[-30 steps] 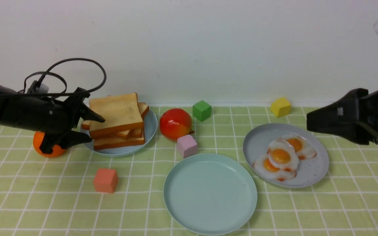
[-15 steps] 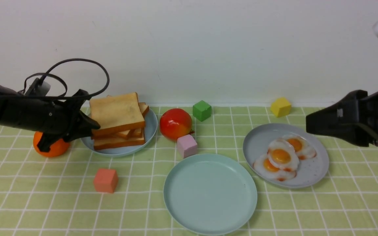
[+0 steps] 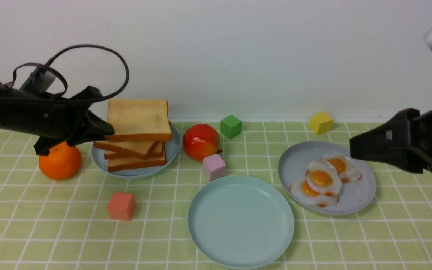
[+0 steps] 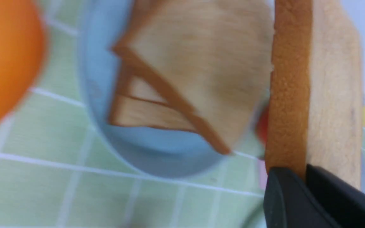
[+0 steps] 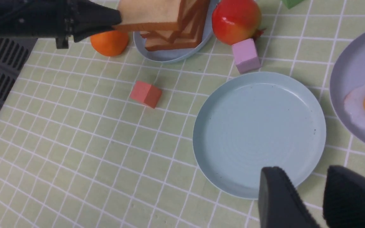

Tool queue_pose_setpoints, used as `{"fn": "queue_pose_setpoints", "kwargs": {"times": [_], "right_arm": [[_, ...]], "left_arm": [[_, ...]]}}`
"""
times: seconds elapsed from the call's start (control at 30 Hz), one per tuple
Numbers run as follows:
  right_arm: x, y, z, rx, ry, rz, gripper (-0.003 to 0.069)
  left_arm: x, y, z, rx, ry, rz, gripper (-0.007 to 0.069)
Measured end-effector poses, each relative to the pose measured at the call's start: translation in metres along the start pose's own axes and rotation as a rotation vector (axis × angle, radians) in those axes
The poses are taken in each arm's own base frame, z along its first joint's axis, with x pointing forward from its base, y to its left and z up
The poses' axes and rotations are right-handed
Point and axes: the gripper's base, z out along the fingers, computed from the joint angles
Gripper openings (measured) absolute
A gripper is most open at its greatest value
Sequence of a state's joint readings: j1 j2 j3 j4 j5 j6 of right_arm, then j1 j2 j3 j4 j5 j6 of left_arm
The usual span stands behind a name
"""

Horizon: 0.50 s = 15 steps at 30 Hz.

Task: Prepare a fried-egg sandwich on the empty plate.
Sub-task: Use the left arm to put a slice of bread into the empty plate in the middle

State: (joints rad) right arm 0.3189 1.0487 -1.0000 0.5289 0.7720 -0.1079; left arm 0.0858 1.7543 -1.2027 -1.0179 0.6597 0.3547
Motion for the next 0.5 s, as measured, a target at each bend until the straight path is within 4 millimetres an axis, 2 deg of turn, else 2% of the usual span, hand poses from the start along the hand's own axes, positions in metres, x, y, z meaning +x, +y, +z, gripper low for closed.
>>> {"fn": "queue_pose_setpoints", "kwargs": {"times": [0.03,0.13,0.23,0.37,0.43,0.5], "right_arm": [[0.0,0.0,0.0,0.001,0.001,-0.001,0.0241],[0.001,-0.001,0.0,0.009,0.014,-0.011,0.0241],[0.002,-0.001,0.0,0.011,0.022,-0.013,0.0241],[0.003,-0.002,0.0,0.025,0.033,-0.028,0.0241],[0.003,-0.003,0.0,0.032,0.039,-0.036,0.0241],[0.004,-0.003,0.0,0.037,0.042,-0.04,0.0241]], "left_arm": [[0.002,-0.005,-0.005,0.011,-0.008,0.013,0.0048],[0.038,-0.033,-0.018,0.091,0.001,0.052,0.0048],[0.074,-0.042,-0.018,0.131,0.028,0.067,0.0048],[0.131,-0.044,-0.004,0.135,0.09,0.06,0.0048],[0.151,-0.036,0.004,0.093,0.09,0.026,0.0048],[0.162,-0.032,0.01,0.063,0.087,0.004,0.0048]]}}
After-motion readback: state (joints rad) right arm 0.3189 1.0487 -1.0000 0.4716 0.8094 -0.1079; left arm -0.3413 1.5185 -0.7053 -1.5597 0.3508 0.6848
